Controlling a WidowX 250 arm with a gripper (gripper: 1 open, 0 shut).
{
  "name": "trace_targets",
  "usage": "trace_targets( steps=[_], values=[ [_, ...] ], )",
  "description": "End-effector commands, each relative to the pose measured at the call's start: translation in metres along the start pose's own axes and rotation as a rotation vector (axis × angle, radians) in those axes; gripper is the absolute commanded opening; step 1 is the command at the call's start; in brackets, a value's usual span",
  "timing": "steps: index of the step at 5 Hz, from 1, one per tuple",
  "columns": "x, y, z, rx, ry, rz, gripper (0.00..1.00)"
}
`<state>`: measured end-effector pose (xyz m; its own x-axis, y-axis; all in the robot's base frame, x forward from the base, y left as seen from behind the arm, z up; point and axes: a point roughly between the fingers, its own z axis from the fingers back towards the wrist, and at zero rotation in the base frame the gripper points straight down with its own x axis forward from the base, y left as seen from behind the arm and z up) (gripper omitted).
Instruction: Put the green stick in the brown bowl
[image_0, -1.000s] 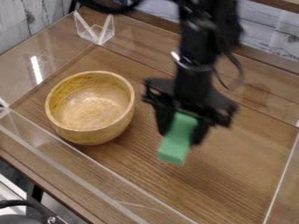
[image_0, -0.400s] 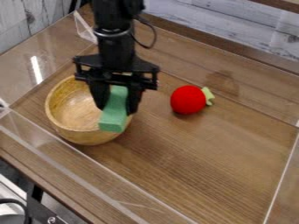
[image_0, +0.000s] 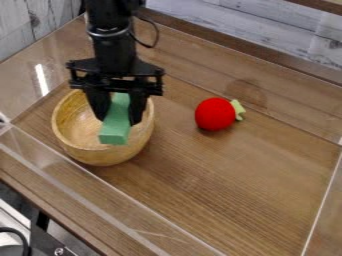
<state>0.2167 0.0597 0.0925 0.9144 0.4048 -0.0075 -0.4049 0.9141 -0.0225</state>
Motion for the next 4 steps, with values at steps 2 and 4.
trace_targets(
  steps=[2, 4],
  values=[
    [0.016, -0.004, 0.012, -0.010, -0.034, 0.101, 0.00],
    [0.029, -0.006, 0.020, -0.014, -0.022, 0.014, 0.00]
  ],
)
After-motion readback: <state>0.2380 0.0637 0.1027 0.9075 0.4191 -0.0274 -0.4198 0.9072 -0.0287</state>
